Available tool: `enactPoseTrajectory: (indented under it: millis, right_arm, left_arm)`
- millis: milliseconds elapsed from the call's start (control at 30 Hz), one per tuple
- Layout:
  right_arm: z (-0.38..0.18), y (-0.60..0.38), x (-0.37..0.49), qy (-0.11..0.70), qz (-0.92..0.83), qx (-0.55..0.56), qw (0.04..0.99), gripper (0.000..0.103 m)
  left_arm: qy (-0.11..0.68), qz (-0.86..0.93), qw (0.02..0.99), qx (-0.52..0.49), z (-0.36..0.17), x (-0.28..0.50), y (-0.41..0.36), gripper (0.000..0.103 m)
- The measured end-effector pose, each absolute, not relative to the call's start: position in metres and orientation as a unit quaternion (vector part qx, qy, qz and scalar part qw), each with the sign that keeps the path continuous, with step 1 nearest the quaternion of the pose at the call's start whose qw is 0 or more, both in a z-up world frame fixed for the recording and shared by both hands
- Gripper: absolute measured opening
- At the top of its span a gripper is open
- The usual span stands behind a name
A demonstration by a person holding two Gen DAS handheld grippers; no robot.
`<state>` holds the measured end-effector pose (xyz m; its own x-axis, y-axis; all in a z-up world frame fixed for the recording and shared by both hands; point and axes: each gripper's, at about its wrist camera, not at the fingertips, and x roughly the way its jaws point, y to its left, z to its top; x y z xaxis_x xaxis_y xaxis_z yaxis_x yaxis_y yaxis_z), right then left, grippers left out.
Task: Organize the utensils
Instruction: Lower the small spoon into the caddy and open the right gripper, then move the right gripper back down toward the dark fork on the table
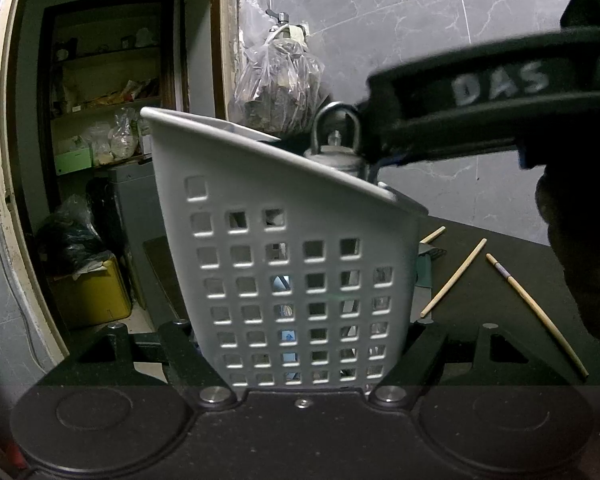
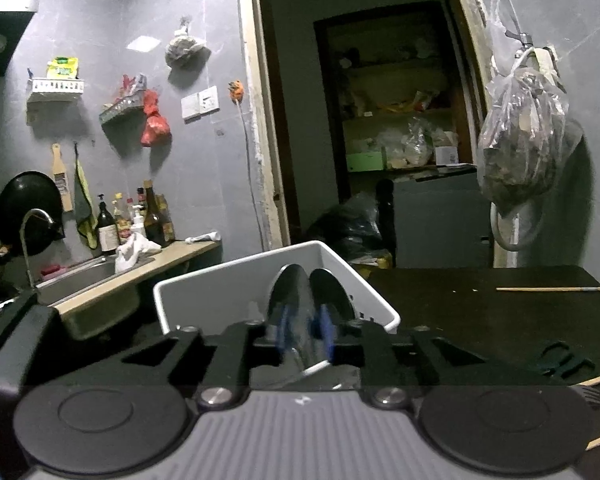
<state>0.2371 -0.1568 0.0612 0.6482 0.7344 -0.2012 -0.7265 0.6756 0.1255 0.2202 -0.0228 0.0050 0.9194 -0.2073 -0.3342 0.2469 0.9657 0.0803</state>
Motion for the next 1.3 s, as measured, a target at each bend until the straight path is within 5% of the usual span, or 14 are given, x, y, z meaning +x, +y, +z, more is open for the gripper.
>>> enactPoseTrajectory:
  millis: [600, 767, 1300]
  right_arm:
    - [0.085, -0.193, 0.216, 0.028, 0.388, 0.037, 0.92, 0.101]
    - [0.085, -0.218, 0.221, 0.026, 0.319, 0.06, 0.945, 0.103]
    - [0.013, -0.257, 0.287, 0.243, 0.18, 0.107, 0.947, 0.103]
  left_arm:
    - [0.164, -0.116, 0.978, 0.061, 0.005, 0.22, -0.023, 0.077]
    - [0.164, -0.116, 0.978, 0.061, 0.005, 0.22, -0.023, 0.077]
    - [0.164, -0.115, 0.978, 0.062, 0.006, 0.22, -0.023, 0.077]
